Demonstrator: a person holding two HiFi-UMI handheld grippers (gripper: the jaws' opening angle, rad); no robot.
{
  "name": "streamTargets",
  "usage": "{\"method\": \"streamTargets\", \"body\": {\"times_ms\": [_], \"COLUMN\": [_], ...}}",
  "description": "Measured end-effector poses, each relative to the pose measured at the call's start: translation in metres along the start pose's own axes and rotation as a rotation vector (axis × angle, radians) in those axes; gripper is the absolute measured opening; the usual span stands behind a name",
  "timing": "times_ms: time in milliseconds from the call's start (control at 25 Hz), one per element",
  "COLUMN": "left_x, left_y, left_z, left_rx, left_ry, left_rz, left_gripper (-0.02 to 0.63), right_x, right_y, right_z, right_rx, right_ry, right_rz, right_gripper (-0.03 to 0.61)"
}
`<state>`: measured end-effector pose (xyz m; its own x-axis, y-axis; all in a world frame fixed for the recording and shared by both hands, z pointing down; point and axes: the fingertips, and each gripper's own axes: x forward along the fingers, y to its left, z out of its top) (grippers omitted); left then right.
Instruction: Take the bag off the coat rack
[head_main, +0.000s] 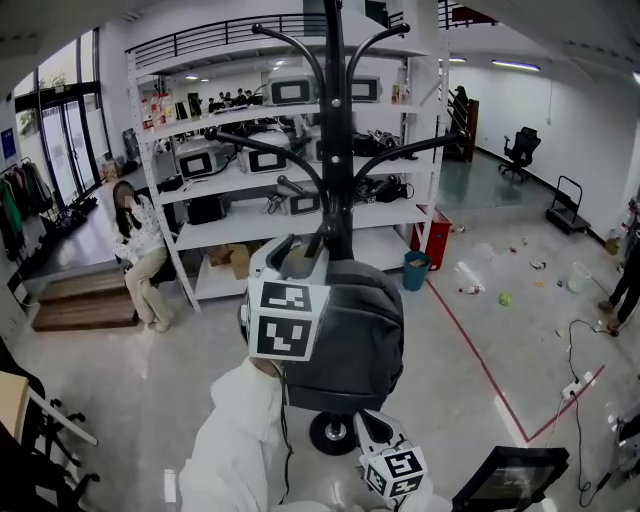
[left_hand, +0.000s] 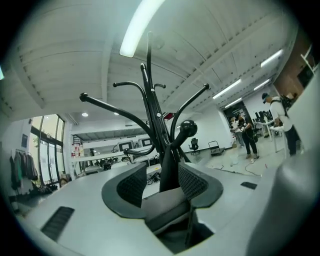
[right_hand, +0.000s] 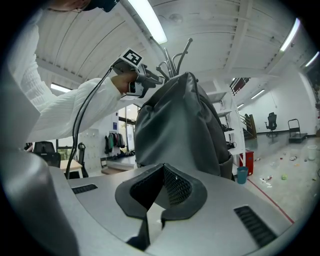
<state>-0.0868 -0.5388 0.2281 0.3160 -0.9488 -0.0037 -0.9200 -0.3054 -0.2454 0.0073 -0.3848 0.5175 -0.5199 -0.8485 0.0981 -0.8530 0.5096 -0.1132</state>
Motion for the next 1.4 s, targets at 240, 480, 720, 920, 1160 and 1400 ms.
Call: {"method": "streamTargets", "body": {"times_ms": [240, 480, 720, 920, 1160, 1400], "left_x": [0.019, 0.034, 0.046, 0.048, 0.047, 0.043], "left_y": [-0.006, -0.008, -0.005, -0.007, -0.008, -0.005], "left_z": [-0.003, -0.014, -0.014, -0.014, -0.012, -0.008], "left_rx": [0.084, 0.138, 0.127, 0.132, 0.137, 0.092], "left_ry": [0.057, 0.139, 0.168, 0.138, 0.111, 0.067], "left_rz": [-0.014, -0.031, -0.031, -0.014, -0.03, -0.032], "left_gripper": [0.19, 0.19, 0.18, 0.071, 0.047, 0.021], "right_x": [0.005, 0.009, 0.014, 0.016, 0.016, 0.017], "right_y": [0.0, -0.004, -0.008, -0.014, -0.015, -0.015], "right_z": [-0.001, -0.007, -0.004, -0.006, -0.006, -0.005], "right_rx": [0.008, 0.021, 0.03, 0.038, 0.048, 0.047], "right_ry": [0.001, 0.009, 0.008, 0.01, 0.012, 0.011], "right_rz": [0.001, -0.004, -0.016, -0.027, -0.023, -0.017], "right_gripper": [0.011, 0.011, 0.011, 0.011, 0.011, 0.011]}}
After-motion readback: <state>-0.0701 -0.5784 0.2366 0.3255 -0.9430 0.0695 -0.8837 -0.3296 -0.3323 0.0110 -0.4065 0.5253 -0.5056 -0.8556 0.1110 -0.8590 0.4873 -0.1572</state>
